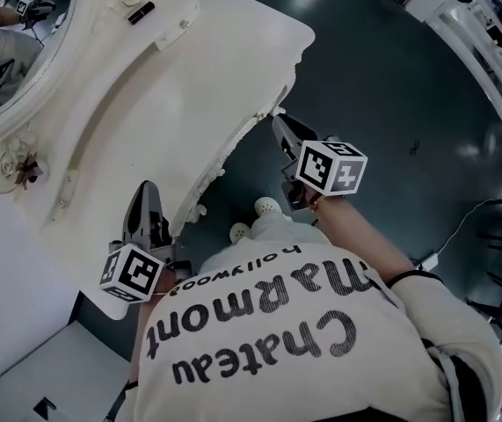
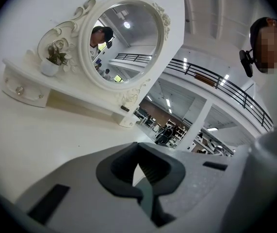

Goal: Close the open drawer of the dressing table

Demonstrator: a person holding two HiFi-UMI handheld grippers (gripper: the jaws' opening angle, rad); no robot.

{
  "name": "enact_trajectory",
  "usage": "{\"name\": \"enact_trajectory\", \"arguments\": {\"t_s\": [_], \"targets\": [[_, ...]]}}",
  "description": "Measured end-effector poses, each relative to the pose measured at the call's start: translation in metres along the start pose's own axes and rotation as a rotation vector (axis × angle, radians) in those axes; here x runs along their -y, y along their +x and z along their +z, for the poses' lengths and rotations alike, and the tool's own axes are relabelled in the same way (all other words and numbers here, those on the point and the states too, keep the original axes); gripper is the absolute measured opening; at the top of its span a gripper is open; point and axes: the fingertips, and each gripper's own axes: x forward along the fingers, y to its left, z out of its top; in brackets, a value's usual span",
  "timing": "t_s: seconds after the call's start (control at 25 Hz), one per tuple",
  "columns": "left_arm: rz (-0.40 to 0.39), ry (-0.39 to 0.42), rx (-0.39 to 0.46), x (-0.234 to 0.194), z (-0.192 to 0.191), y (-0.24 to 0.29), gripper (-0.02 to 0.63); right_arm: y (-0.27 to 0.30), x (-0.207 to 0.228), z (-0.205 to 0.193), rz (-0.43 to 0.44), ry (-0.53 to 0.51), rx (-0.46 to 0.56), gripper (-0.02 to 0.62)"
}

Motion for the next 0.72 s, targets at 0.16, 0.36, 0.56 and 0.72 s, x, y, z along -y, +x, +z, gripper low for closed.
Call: {"name": "enact_trajectory", "arguments": {"t_s": [0.16,0.36,0.56,0.72], "targets": [[-0.003,0.030,0.019,0.008,-0.001,-0.005,0.008,-0.012,-0.015,0.039,0.033,-0.080,0.088,0.044],[0.003,0.038,0.030,0.021,-0.003,-0.001,0.008,-0.027,-0.023,0.068,0.062,-0.115,0.140,0.044],[0.011,0.044,0.061,0.044,-0.005,0.007,0.008,-0.040,-0.019,0.082,0.078,-0.176,0.135,0.044],[0.043,0.036,0.081,0.055,-0.016,0.007,0.008,-0.046,-0.011,0.081,0.111,-0.213,0.104,0.044]]}}
